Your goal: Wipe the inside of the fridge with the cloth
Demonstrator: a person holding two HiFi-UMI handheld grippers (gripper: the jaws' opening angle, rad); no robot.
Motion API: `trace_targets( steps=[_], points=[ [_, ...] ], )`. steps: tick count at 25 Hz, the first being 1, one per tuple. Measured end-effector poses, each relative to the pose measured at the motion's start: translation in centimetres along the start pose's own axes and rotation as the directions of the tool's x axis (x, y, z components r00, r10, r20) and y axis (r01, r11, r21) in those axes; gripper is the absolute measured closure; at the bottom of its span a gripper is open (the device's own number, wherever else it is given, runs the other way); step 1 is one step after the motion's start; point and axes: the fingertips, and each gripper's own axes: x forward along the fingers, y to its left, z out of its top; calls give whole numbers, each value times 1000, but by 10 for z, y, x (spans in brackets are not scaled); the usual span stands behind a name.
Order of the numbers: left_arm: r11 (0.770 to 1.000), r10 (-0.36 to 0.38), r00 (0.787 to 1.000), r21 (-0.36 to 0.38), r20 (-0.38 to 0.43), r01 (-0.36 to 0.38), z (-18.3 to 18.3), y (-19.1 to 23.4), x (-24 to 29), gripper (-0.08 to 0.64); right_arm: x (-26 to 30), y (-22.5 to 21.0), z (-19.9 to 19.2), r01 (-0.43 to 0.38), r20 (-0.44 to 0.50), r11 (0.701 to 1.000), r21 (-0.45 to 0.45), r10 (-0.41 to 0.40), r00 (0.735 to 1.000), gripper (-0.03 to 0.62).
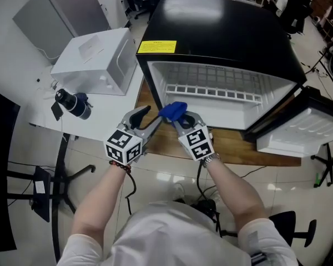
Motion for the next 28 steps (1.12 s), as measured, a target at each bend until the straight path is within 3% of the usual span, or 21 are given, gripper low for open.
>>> trace_targets(
  steps=[12,28],
  points=[
    [995,100,995,-8,5,-100,-15,21,25,368,49,-19,-12,87,33,996,23,-88,996,531],
    [992,128,992,-25,20,-127,-15,20,39,390,86,-64,-24,191,10,979,71,-192,981,532]
  ],
)
